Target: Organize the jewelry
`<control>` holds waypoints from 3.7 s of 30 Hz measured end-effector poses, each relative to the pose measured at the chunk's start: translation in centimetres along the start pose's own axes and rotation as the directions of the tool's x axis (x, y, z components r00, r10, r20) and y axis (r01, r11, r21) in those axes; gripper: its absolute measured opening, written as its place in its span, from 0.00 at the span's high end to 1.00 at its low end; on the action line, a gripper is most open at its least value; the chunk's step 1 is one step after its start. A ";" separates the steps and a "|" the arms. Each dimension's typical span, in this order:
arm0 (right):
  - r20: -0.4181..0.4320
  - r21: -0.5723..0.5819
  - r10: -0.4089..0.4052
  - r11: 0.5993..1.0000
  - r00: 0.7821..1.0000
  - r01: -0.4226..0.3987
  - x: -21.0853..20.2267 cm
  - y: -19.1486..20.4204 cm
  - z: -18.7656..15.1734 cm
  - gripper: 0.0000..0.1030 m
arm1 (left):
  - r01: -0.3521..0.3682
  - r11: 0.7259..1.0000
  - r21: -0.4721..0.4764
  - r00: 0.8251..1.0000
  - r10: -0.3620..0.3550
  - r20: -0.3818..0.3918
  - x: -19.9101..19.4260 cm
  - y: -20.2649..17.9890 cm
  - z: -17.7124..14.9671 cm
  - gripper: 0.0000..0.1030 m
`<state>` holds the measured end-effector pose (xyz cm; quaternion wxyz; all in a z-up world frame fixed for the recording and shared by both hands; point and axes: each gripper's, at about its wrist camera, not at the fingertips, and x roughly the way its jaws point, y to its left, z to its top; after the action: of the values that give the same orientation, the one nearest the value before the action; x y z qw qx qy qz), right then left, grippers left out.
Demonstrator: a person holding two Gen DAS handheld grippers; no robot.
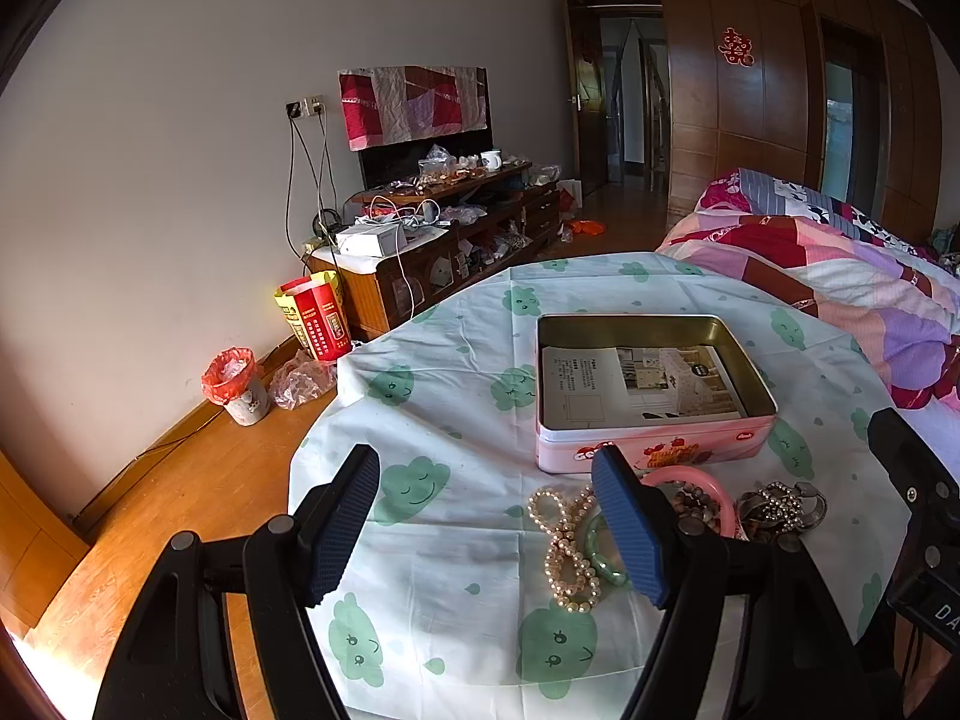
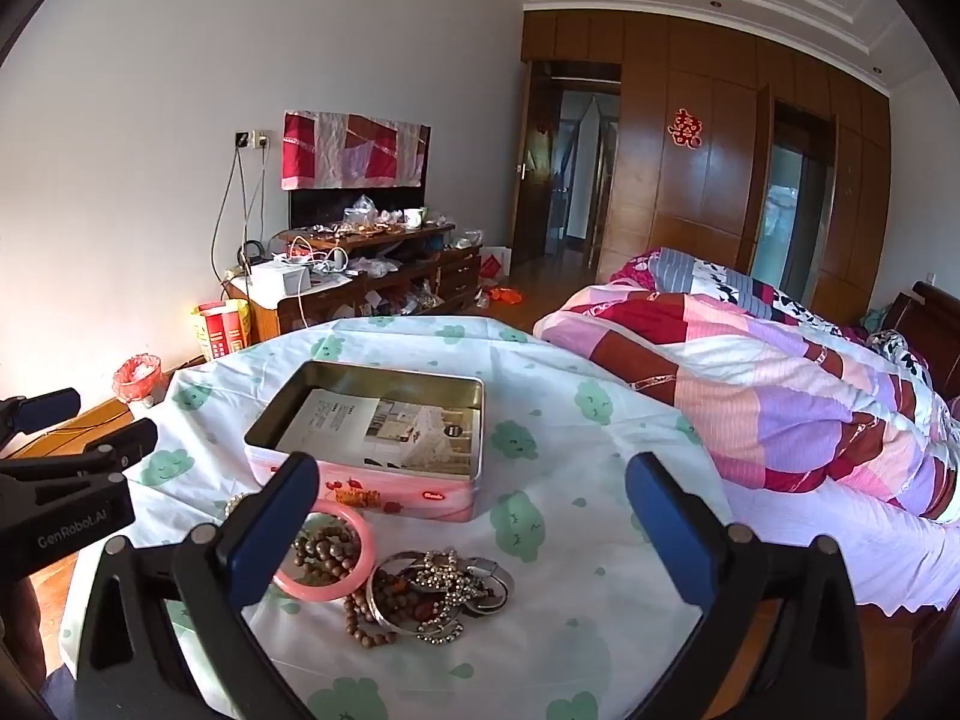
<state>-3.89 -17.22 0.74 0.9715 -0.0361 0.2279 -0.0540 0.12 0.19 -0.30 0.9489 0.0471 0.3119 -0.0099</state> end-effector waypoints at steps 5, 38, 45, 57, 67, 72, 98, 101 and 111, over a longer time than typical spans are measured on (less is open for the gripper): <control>-0.002 -0.005 -0.002 1.000 1.000 0.002 0.0 0.0 0.0 0.00 | 0.000 1.000 0.001 1.000 0.000 0.000 -0.1 0.1 0.2 0.29; -0.016 0.001 -0.007 1.000 1.000 0.007 0.8 -0.8 -1.2 0.00 | -0.022 1.000 -0.002 1.000 0.022 -0.004 0.3 0.4 0.0 0.29; -0.018 0.000 -0.008 1.000 1.000 0.008 0.8 -0.7 -0.9 0.00 | -0.025 1.000 -0.001 1.000 0.025 -0.006 0.5 0.5 0.0 0.29; -0.026 0.001 -0.007 1.000 1.000 0.007 1.1 -1.1 -1.1 0.00 | -0.025 1.000 -0.001 1.000 0.025 -0.007 0.7 0.7 0.0 0.29; -0.038 -0.003 -0.010 1.000 0.999 0.010 1.3 -1.3 -2.0 0.00 | -0.035 0.999 0.003 0.999 0.035 -0.020 1.5 0.8 -0.4 0.29; -0.052 -0.004 -0.015 1.000 0.999 0.015 1.9 -1.2 -2.3 0.00 | -0.044 0.999 0.007 0.998 0.045 -0.041 2.6 0.6 -1.0 0.29; -0.209 0.009 -0.032 0.999 0.977 0.035 8.0 -3.0 -5.7 0.00 | 0.166 0.976 0.140 0.974 -0.140 -0.181 9.0 -6.2 -3.5 0.62; -0.215 0.016 -0.027 0.999 0.976 0.031 8.3 -3.0 -5.9 0.00 | 0.206 0.972 0.113 0.959 -0.177 -0.221 9.6 -6.4 -3.8 0.62; -0.219 -0.013 -0.024 1.000 0.975 0.022 8.6 -2.2 -6.2 0.00 | 0.272 0.957 0.097 0.950 -0.252 -0.182 8.2 -5.9 -3.8 0.91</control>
<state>0.82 -20.73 -8.34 0.9395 -0.0378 0.3336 -0.0675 4.19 -5.25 -8.76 0.9048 0.0635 0.3931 -0.1508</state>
